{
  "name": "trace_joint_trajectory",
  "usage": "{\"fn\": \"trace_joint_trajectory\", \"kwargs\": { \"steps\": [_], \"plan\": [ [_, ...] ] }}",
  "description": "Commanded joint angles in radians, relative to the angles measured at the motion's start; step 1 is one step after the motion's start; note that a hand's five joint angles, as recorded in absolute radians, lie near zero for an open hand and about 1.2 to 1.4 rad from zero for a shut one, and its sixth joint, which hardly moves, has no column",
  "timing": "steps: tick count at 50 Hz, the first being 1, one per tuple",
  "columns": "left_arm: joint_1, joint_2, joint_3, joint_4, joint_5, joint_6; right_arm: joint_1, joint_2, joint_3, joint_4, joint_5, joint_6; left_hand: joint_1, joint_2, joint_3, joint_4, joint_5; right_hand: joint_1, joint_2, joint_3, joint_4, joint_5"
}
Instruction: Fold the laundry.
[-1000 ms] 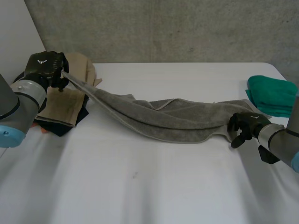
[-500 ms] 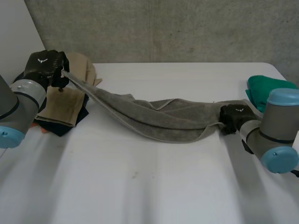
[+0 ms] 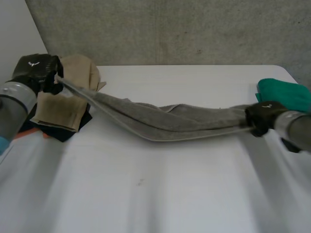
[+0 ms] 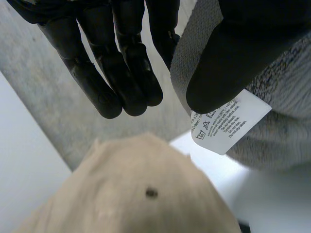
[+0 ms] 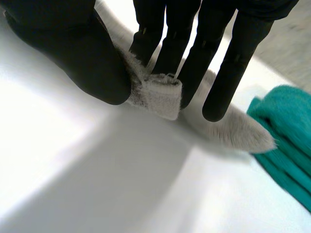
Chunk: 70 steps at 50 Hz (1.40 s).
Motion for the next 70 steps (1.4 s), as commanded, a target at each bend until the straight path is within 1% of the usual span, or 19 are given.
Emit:
{"fn": "trace_joint_trajectory", "kwargs": {
  "steps": [1, 4, 5, 9, 12, 18, 24, 28, 31, 32, 34, 35, 37, 38, 43, 52, 59, 64, 70],
  "plan": [
    [0.050, 0.114, -0.034, -0.374, 0.003, 0.255, -0.165, -0.244, 0.074, 0.692, -0.049, -0.566, 0.245, 0.193, 0.200, 0.197, 0.229, 0.270, 0.223, 0.214, 0.204, 0.212],
    [0.064, 0.120, -0.049, -0.503, 0.004, 0.361, -0.204, -0.283, 0.089, 0.773, -0.062, -0.694, 0.245, 0.193, 0.200, 0.197, 0.229, 0.270, 0.223, 0.214, 0.204, 0.212],
    [0.071, 0.120, -0.059, -0.578, 0.012, 0.426, -0.216, -0.293, 0.092, 0.770, -0.063, -0.723, 0.245, 0.193, 0.200, 0.197, 0.229, 0.270, 0.223, 0.214, 0.204, 0.212],
    [0.073, 0.120, -0.068, -0.674, 0.055, 0.542, -0.218, -0.284, 0.074, 0.754, -0.063, -0.711, 0.245, 0.193, 0.200, 0.197, 0.229, 0.270, 0.223, 0.214, 0.204, 0.212],
    [0.053, 0.117, -0.062, -0.681, 0.072, 0.556, -0.212, -0.260, 0.055, 0.751, -0.060, -0.702, 0.245, 0.193, 0.200, 0.197, 0.229, 0.270, 0.223, 0.214, 0.204, 0.212],
    [-0.025, 0.016, 0.033, -0.609, 0.036, 0.492, -0.172, -0.145, -0.040, 0.709, -0.046, -0.633, 0.245, 0.193, 0.200, 0.197, 0.229, 0.270, 0.223, 0.214, 0.204, 0.212],
    [-0.086, -0.142, 0.338, -0.565, -0.045, 0.381, -0.101, -0.039, -0.303, 0.597, -0.006, -0.523, 0.245, 0.193, 0.200, 0.197, 0.229, 0.270, 0.223, 0.214, 0.204, 0.212],
    [-0.109, -0.206, 0.593, -0.517, -0.066, 0.256, -0.054, 0.013, -0.574, 0.418, 0.012, -0.380, 0.245, 0.193, 0.200, 0.197, 0.229, 0.270, 0.223, 0.214, 0.204, 0.212],
    [-0.122, -0.214, 0.774, -0.438, -0.070, 0.142, -0.032, 0.041, -0.765, 0.197, 0.030, -0.230, 0.245, 0.193, 0.200, 0.197, 0.229, 0.270, 0.223, 0.214, 0.204, 0.212],
    [-0.125, -0.217, 0.844, -0.365, -0.073, 0.092, -0.026, 0.044, -0.820, 0.068, 0.038, -0.157, 0.245, 0.193, 0.200, 0.197, 0.229, 0.270, 0.223, 0.214, 0.204, 0.212],
    [-0.123, -0.214, 0.901, -0.268, -0.079, 0.038, -0.021, 0.040, -0.840, -0.068, 0.046, -0.087, 0.245, 0.193, 0.200, 0.197, 0.229, 0.270, 0.223, 0.214, 0.204, 0.212],
    [-0.123, -0.209, 0.933, -0.161, -0.086, -0.010, -0.018, 0.027, -0.834, -0.217, 0.056, -0.026, 0.245, 0.193, 0.200, 0.197, 0.229, 0.270, 0.223, 0.214, 0.204, 0.212],
    [-0.120, -0.199, 0.941, -0.056, -0.099, -0.057, -0.011, 0.010, -0.813, -0.347, 0.069, 0.025, 0.245, 0.193, 0.200, 0.197, 0.229, 0.270, 0.223, 0.214, 0.204, 0.212],
    [-0.119, -0.191, 0.937, 0.045, -0.121, -0.105, -0.005, -0.009, -0.773, -0.468, 0.081, 0.060, 0.245, 0.193, 0.200, 0.197, 0.229, 0.270, 0.223, 0.214, 0.204, 0.212],
    [-0.100, -0.196, 0.912, 0.202, -0.188, -0.202, 0.003, -0.069, -0.620, -0.665, 0.098, 0.083, 0.245, 0.193, 0.200, 0.197, 0.229, 0.270, 0.223, 0.214, 0.204, 0.212],
    [-0.067, -0.243, 0.787, 0.148, -0.159, -0.206, 0.014, -0.088, -0.429, -0.639, 0.046, 0.093, 0.245, 0.193, 0.200, 0.197, 0.229, 0.270, 0.223, 0.214, 0.204, 0.212],
    [-0.047, -0.277, 0.566, 0.190, -0.076, -0.176, 0.020, -0.037, -0.275, -0.547, -0.020, 0.088, 0.245, 0.193, 0.200, 0.197, 0.229, 0.270, 0.223, 0.214, 0.204, 0.212],
    [-0.036, -0.308, 0.412, 0.213, -0.022, -0.111, 0.022, 0.023, -0.166, -0.495, -0.042, 0.076, 0.245, 0.193, 0.200, 0.197, 0.229, 0.270, 0.223, 0.214, 0.204, 0.212],
    [-0.017, -0.318, 0.239, 0.198, 0.038, -0.001, 0.002, 0.093, -0.043, -0.392, -0.045, -0.004, 0.245, 0.193, 0.200, 0.197, 0.229, 0.270, 0.223, 0.214, 0.204, 0.212]
  ]
}}
